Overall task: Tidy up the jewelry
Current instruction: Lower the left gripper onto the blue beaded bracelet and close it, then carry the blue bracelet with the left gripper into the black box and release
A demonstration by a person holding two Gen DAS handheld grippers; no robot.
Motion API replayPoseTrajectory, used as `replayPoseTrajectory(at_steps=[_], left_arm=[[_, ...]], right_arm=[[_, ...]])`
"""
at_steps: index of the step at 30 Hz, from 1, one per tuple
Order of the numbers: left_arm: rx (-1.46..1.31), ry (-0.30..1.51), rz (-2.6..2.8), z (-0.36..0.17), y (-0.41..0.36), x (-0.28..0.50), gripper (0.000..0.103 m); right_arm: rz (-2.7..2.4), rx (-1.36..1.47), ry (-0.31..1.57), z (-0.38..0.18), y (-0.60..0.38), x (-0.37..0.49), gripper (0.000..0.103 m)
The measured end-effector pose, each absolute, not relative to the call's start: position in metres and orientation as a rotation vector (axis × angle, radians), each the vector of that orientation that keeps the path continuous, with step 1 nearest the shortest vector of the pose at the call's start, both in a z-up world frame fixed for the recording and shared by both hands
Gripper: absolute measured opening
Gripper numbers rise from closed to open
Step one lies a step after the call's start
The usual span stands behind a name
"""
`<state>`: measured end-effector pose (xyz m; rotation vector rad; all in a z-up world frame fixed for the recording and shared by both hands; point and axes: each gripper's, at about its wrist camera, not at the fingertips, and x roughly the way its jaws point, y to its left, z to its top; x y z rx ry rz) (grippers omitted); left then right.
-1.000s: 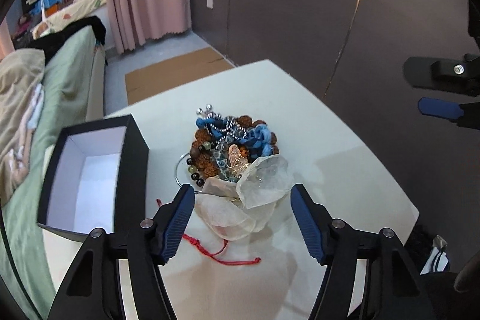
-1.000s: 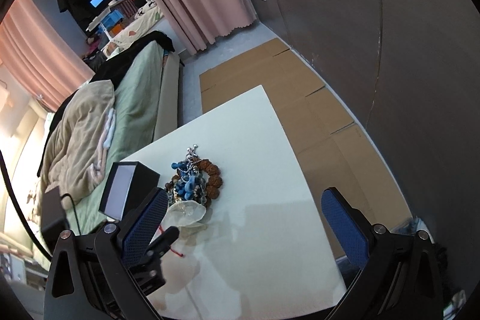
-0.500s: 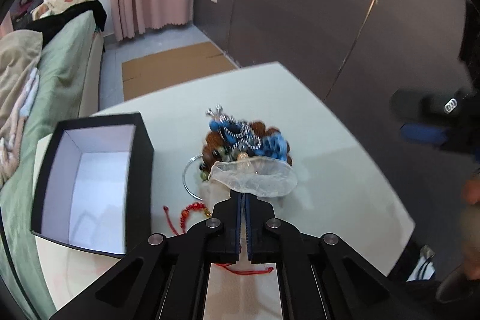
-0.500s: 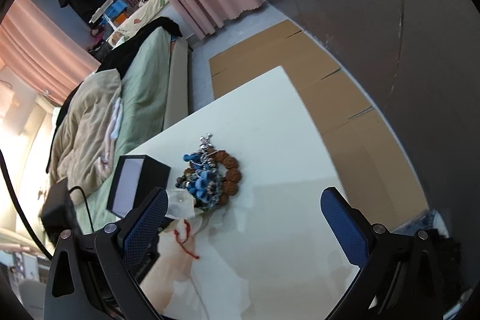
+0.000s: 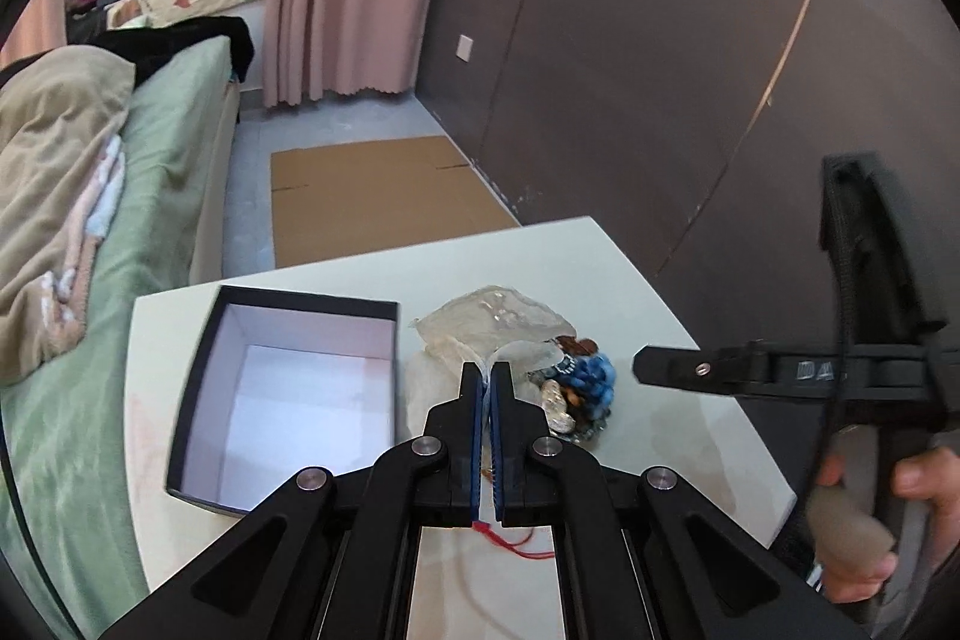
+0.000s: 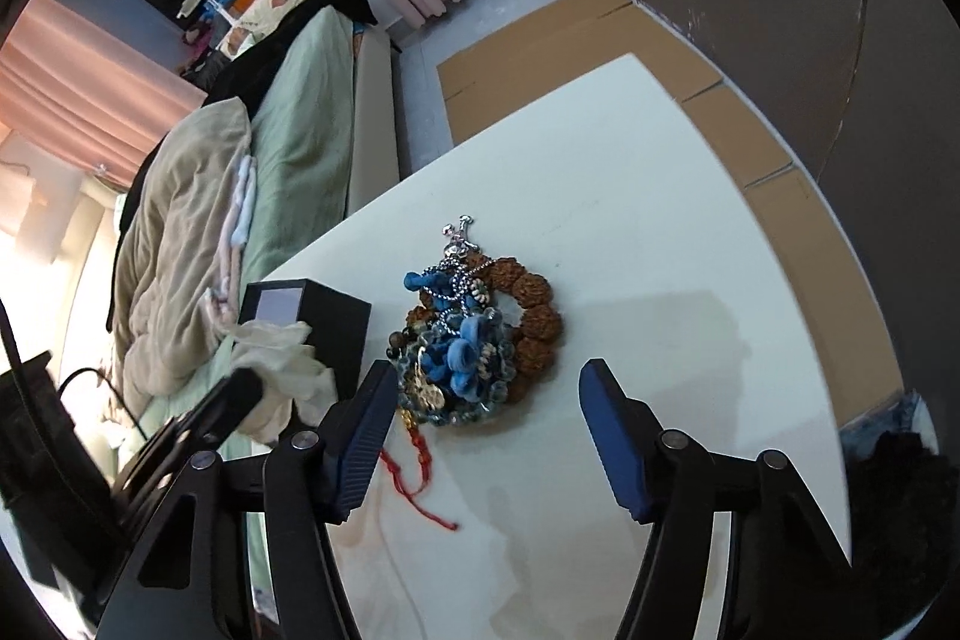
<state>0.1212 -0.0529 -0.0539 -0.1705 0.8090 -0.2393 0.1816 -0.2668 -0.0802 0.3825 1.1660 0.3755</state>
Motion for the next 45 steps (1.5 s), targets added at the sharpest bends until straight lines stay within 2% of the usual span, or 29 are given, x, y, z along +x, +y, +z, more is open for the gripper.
replayPoseTrajectory(at_steps=[3,6,9,10,13,30,32,33,35,36,37,39,45], left_arm=[[-0.188,0.802,-0.228,-0.051,-0.042,0.124,0.002],[-0.2,0.793,-0.221,-0.049,-0.034,0.126,0.002],[-0.204,0.788,-0.214,-0.047,-0.028,0.125,0.002],[-0.206,0.784,-0.21,-0.046,-0.025,0.124,0.002],[-0.22,0.771,-0.197,-0.042,-0.018,0.122,0.002],[-0.306,0.752,-0.09,-0.036,0.023,0.11,0.003],[-0.32,0.783,-0.088,-0.036,0.026,0.114,0.008],[-0.335,0.789,-0.091,-0.036,0.028,0.114,0.014],[-0.365,0.778,-0.096,-0.035,0.033,0.112,0.037],[-0.373,0.764,-0.086,-0.033,0.036,0.11,0.063],[-0.377,0.743,-0.067,-0.03,0.039,0.107,0.084],[-0.389,0.685,-0.046,-0.024,0.046,0.1,0.091],[-0.445,0.665,-0.023,-0.02,0.067,0.099,0.091]], right_arm=[[0.359,0.37,1.178,-0.085,-0.258,0.188,0.062],[0.352,0.357,1.192,-0.09,-0.249,0.195,0.052],[0.332,0.335,1.219,-0.097,-0.242,0.2,0.031],[0.326,0.338,1.229,-0.099,-0.241,0.201,0.018],[0.321,0.353,1.196,-0.095,-0.245,0.198,0.01],[0.539,0.541,0.905,-0.032,-0.247,0.16,0.01],[0.565,0.554,0.871,-0.025,-0.243,0.155,0.01],[0.577,0.557,0.853,-0.022,-0.241,0.154,0.01],[0.609,0.567,0.825,-0.017,-0.235,0.151,0.01],[0.621,0.572,0.819,-0.017,-0.232,0.151,0.01],[0.631,0.577,0.816,-0.017,-0.229,0.151,0.01],[0.639,0.579,0.82,-0.019,-0.222,0.151,0.01],[0.668,0.585,0.852,-0.03,-0.201,0.158,0.01]])
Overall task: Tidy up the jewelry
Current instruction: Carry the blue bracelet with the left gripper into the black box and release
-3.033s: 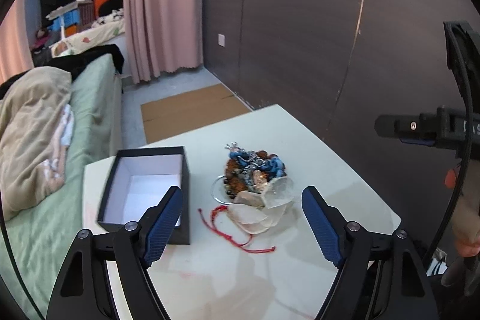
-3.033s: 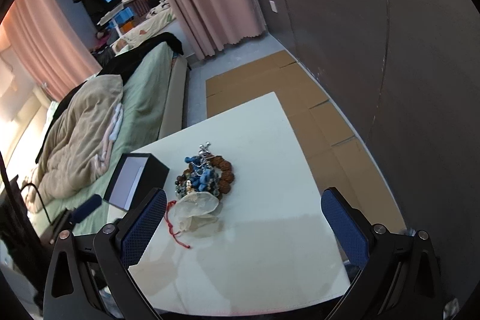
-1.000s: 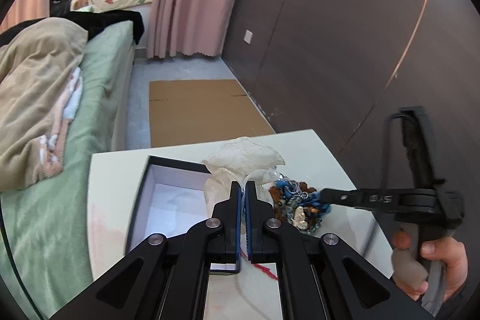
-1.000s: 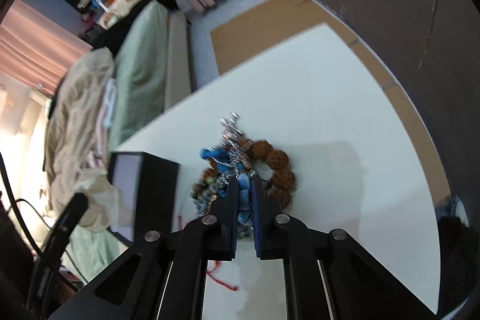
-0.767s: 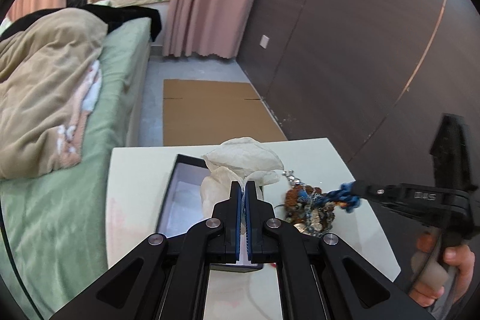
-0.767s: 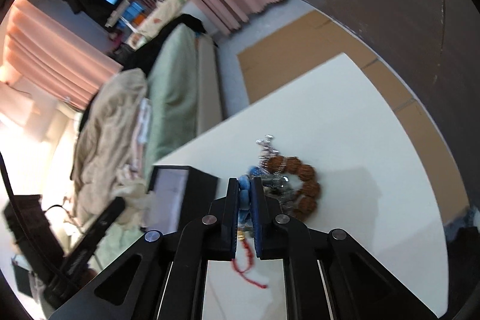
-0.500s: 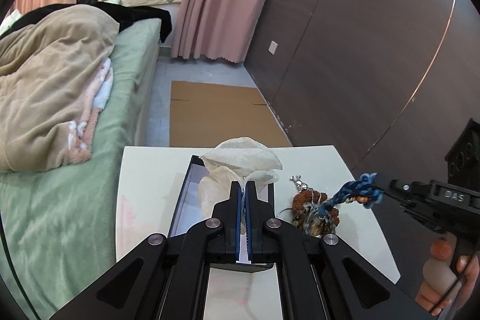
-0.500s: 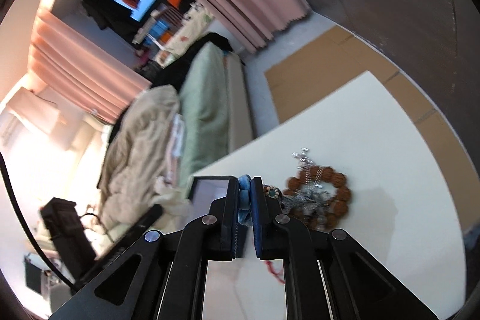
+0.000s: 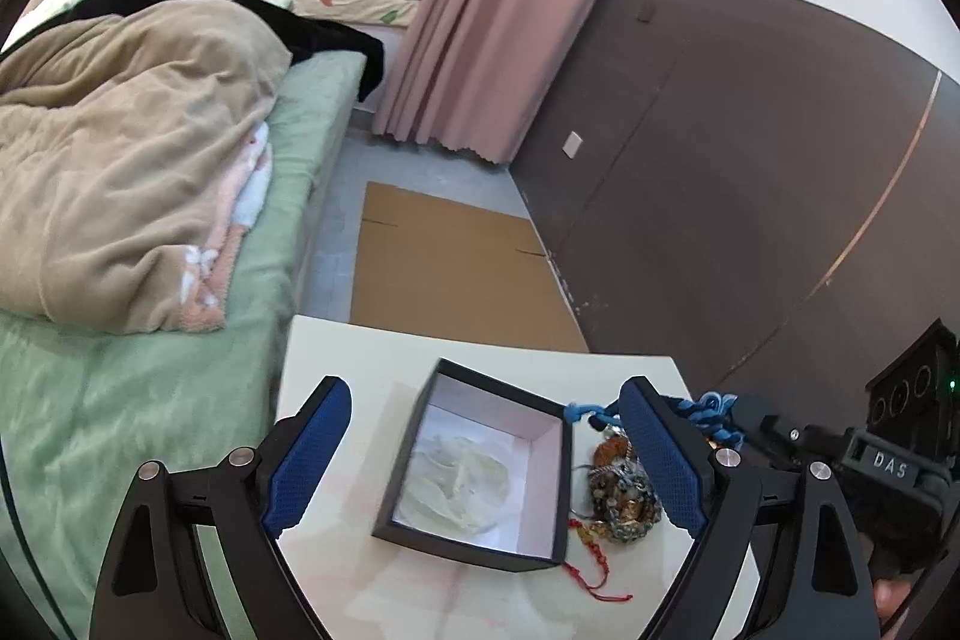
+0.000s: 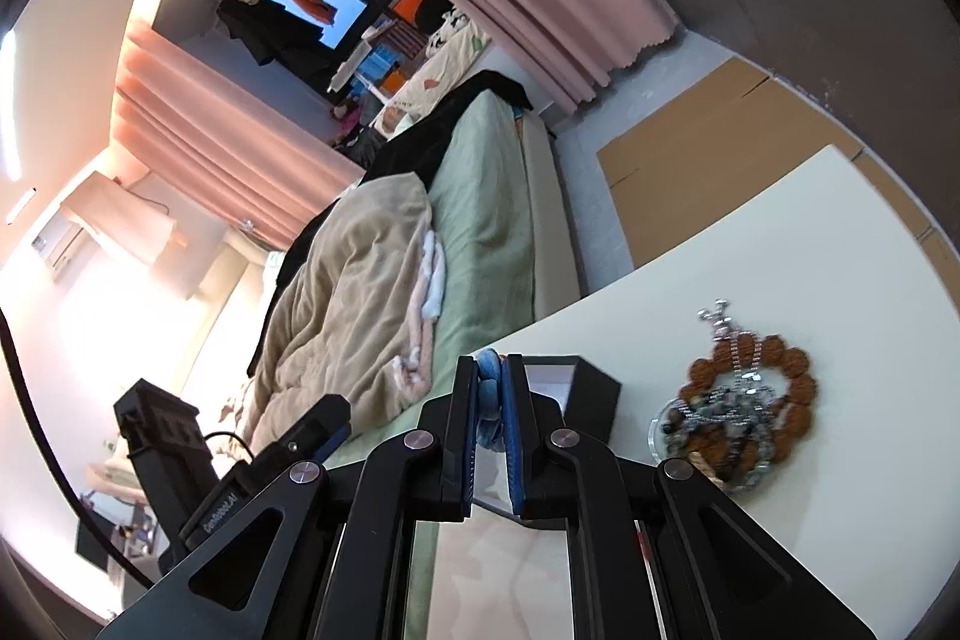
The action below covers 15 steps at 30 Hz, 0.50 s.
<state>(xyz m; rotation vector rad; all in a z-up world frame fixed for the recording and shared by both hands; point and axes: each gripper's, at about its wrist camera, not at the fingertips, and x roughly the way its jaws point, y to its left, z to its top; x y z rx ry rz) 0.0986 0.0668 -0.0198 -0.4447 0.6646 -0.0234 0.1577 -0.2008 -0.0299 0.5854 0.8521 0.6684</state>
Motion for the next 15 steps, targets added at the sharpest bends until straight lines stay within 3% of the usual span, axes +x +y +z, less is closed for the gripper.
replayPoseTrajectory(at_steps=[6,7,8,10,15], left_arm=[[-0.463,0.651,-0.01,-0.018,0.081,0.099,0.091],[-0.462,0.649,-0.006,-0.018,0.082,0.099,0.091],[-0.464,0.652,0.003,-0.019,0.084,0.099,0.091],[-0.478,0.664,0.014,-0.022,0.088,0.099,0.091],[-0.502,0.674,0.018,-0.026,0.092,0.093,0.091]], right_arm=[[0.751,0.591,0.876,-0.04,-0.163,0.168,0.011],[0.755,0.573,0.903,-0.045,-0.155,0.172,0.017],[0.752,0.559,0.921,-0.048,-0.15,0.173,0.034],[0.71,0.529,0.954,-0.056,-0.142,0.176,0.055],[0.677,0.515,0.977,-0.052,-0.15,0.174,0.058]])
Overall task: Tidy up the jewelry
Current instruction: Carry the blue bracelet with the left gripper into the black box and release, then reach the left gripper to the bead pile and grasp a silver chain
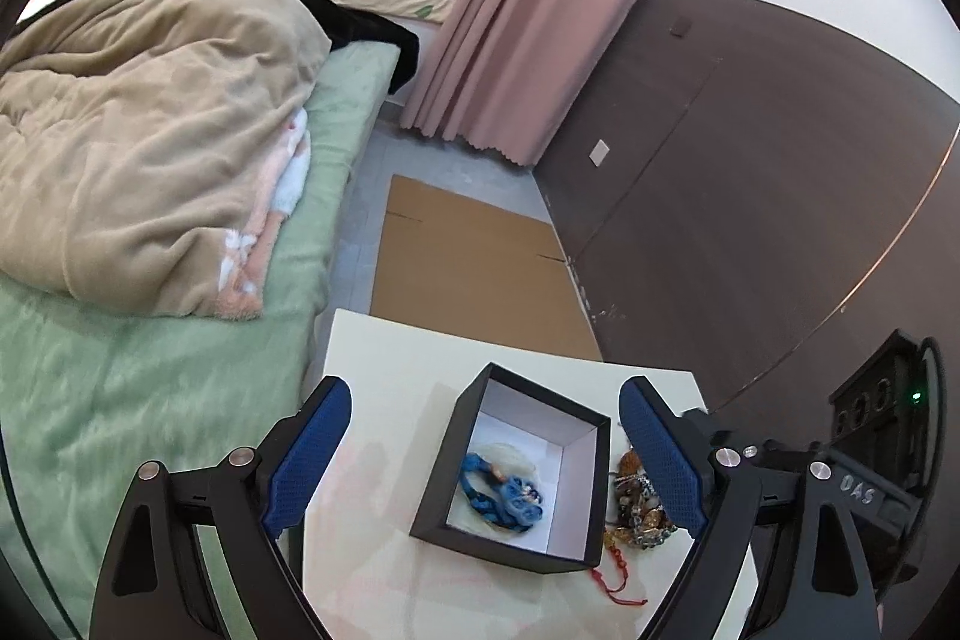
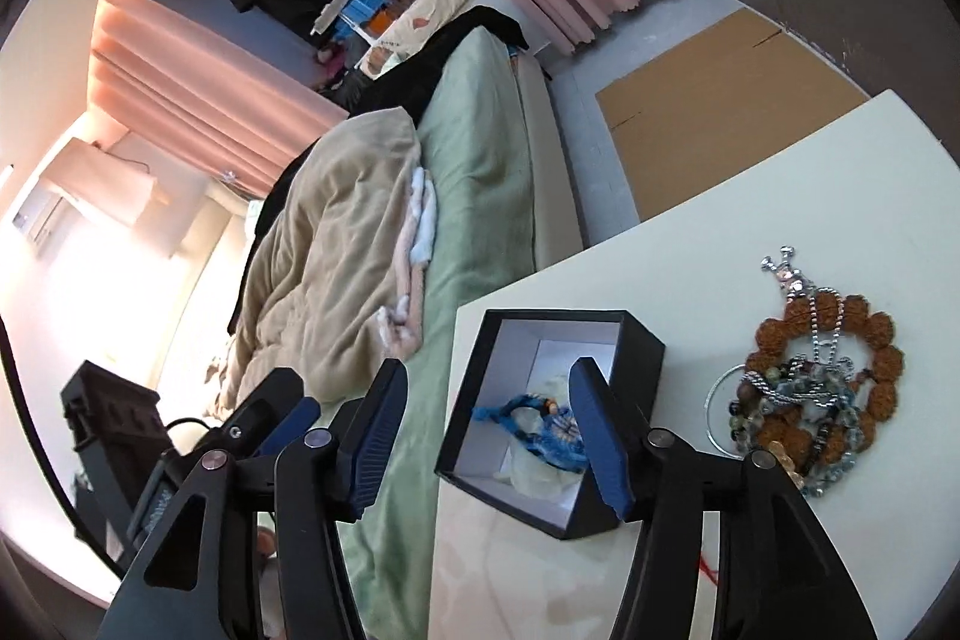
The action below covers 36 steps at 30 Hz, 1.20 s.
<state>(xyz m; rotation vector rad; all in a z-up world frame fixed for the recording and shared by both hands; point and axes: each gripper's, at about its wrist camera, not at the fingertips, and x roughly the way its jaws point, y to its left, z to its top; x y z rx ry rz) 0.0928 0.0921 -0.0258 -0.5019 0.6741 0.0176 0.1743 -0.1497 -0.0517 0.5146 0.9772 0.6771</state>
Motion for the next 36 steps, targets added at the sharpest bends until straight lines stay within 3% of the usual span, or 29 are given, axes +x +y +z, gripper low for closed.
replayPoseTrajectory(at_steps=[4,21,25,36], left_arm=[[-0.499,0.673,0.021,-0.026,0.087,0.088,0.091],[-0.392,0.666,-0.007,-0.02,0.026,0.071,0.091],[-0.361,0.673,-0.032,-0.019,0.011,0.07,0.091],[-0.337,0.717,-0.109,-0.025,-0.02,0.07,0.091]], right_arm=[[0.632,0.487,0.922,-0.039,-0.164,0.163,0.081],[0.529,0.463,0.822,-0.012,-0.225,0.129,0.081],[0.502,0.493,0.829,-0.012,-0.245,0.126,0.099],[0.426,0.55,0.853,-0.019,-0.294,0.124,0.103]])
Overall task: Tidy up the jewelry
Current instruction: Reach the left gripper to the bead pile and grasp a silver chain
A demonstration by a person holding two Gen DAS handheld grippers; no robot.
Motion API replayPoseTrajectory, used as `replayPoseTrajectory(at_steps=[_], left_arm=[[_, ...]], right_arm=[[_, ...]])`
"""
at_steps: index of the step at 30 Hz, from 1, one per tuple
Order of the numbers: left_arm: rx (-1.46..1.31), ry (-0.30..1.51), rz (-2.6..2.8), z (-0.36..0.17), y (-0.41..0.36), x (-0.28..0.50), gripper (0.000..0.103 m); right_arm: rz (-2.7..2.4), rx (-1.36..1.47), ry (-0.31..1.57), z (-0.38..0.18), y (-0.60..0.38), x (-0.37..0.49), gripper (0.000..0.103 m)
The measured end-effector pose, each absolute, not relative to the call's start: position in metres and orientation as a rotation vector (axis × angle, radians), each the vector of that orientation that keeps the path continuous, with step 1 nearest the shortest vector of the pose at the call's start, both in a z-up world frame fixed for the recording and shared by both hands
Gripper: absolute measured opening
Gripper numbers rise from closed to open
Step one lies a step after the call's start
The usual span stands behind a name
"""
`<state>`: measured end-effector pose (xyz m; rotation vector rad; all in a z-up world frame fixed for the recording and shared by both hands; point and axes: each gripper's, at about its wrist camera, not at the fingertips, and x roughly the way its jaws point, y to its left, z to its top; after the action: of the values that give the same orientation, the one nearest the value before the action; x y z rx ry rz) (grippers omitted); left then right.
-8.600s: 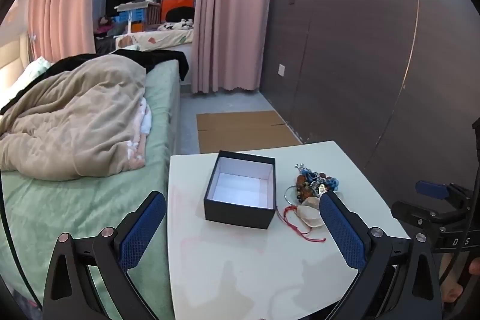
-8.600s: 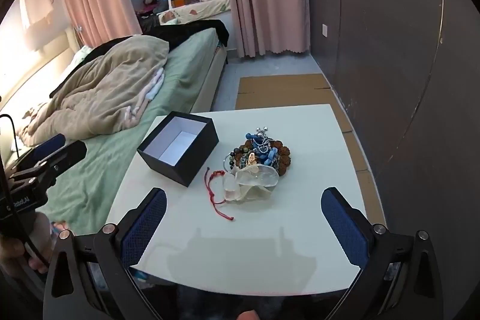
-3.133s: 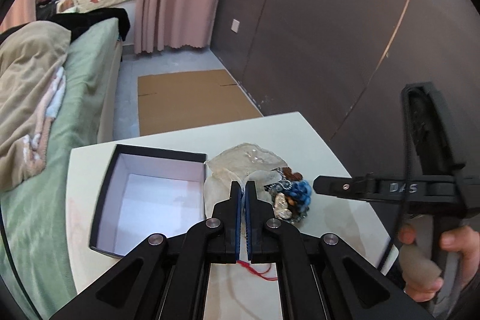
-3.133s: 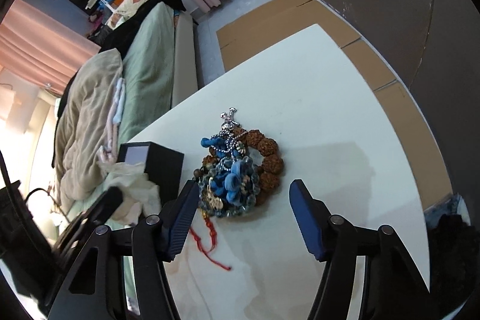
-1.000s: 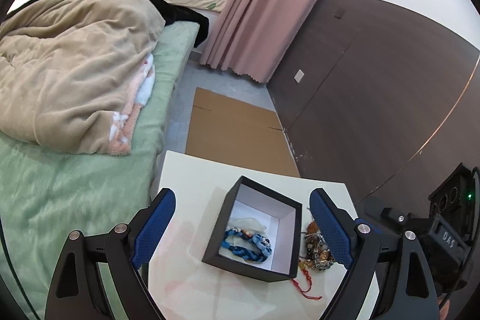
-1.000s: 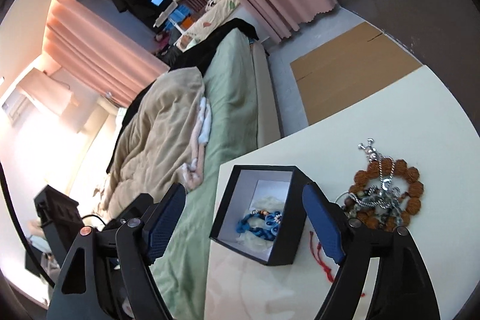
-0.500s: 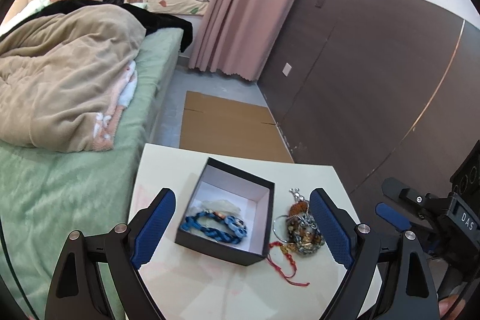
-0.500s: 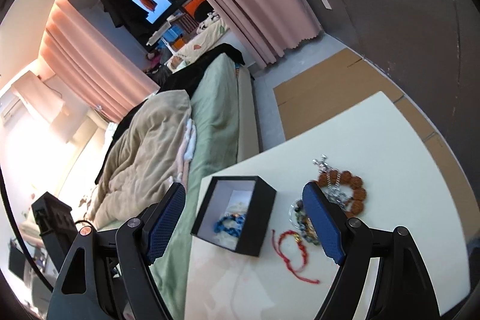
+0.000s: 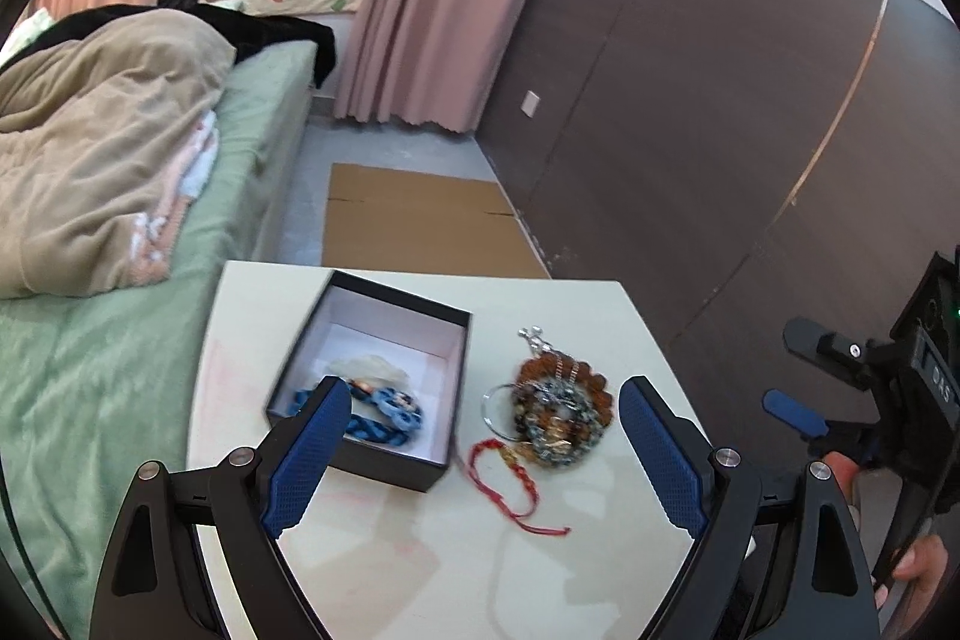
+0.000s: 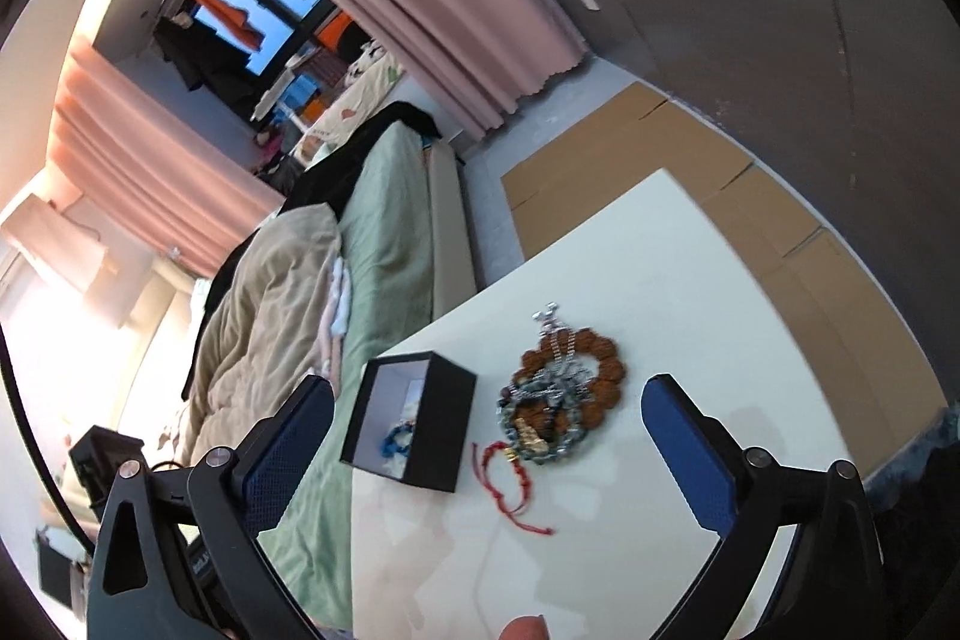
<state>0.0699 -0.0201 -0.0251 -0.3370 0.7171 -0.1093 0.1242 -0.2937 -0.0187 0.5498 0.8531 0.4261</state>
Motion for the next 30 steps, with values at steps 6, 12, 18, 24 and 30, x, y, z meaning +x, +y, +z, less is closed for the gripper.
replayPoseTrajectory(at_steps=[6,12,18,24,30], left_arm=[[-0.324,0.74,-0.159,-0.029,-0.041,0.077,0.085],[-0.296,0.803,-0.197,-0.042,-0.066,0.089,0.065],[-0.24,0.863,-0.206,-0.058,-0.087,0.101,0.054],[-0.206,0.92,-0.201,-0.076,-0.1,0.114,0.045],[-0.144,0.941,-0.19,-0.09,-0.118,0.126,0.042]], right_arm=[[0.383,0.579,0.841,-0.019,-0.318,0.122,0.103],[0.36,0.593,0.871,-0.024,-0.33,0.123,0.103],[0.355,0.602,0.897,-0.026,-0.34,0.125,0.103],[0.349,0.619,0.917,-0.029,-0.349,0.131,0.103],[0.348,0.641,0.933,-0.033,-0.357,0.139,0.103]])
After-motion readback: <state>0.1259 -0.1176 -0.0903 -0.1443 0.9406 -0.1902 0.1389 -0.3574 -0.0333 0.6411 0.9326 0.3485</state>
